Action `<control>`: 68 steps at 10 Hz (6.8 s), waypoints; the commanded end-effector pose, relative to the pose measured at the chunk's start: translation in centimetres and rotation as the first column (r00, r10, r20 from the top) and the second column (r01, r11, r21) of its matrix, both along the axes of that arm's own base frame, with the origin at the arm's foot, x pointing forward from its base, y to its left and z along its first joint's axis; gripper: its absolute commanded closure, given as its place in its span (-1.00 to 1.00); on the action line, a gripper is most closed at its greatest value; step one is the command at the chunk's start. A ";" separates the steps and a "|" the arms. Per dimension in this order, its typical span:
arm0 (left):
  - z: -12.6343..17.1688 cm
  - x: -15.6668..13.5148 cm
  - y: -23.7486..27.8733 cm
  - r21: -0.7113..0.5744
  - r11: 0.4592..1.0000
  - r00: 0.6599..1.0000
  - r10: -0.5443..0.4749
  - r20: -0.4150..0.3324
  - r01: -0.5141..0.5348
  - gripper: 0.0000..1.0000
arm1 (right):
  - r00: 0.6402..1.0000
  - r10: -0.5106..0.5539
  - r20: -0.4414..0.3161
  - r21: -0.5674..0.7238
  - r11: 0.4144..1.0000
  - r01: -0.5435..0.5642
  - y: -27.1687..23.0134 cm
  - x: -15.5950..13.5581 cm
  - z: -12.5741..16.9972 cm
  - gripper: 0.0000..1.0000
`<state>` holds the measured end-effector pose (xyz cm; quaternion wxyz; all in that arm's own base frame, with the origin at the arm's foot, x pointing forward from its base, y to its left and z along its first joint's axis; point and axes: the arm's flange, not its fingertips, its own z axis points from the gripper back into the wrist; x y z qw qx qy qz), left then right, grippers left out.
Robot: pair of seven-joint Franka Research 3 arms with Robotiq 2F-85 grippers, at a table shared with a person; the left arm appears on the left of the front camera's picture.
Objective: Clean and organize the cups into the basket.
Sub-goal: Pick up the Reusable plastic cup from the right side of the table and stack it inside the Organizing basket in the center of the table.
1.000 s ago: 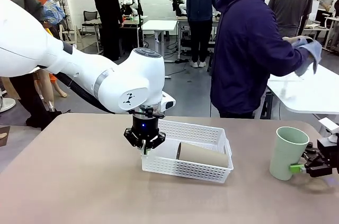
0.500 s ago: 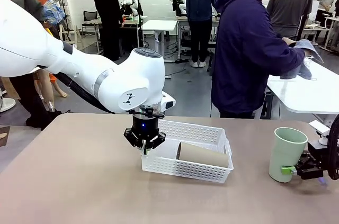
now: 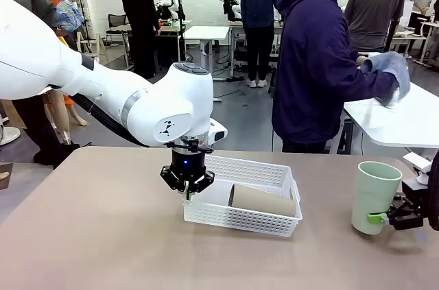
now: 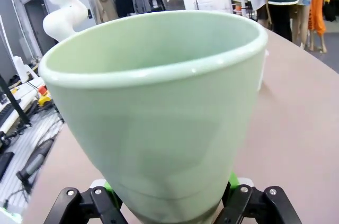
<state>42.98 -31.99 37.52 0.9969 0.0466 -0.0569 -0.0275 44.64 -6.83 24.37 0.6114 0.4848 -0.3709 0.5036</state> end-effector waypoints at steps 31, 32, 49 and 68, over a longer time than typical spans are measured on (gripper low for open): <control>0.0 -0.1 0.0 -0.001 1.000 1.000 -0.003 0.003 0.003 1.00 | 0.974 0.202 -0.102 -0.717 0.663 -0.213 32.4 9.7 12.2 -0.62; 0.0 -0.1 0.0 -0.001 1.000 1.000 -0.003 0.003 0.003 1.00 | 0.973 0.203 -0.105 -0.729 0.650 -0.215 32.6 10.0 11.4 -0.62; 0.0 -0.1 0.0 -0.001 1.000 1.000 -0.003 0.003 0.003 1.00 | 0.989 0.093 0.112 -0.131 0.988 -0.078 3.6 -1.9 24.0 -1.00; 0.0 -0.1 0.0 -0.001 1.000 1.000 -0.003 0.003 0.003 1.00 | 0.979 -0.148 0.139 0.203 0.972 0.118 -17.2 -0.8 12.5 -1.00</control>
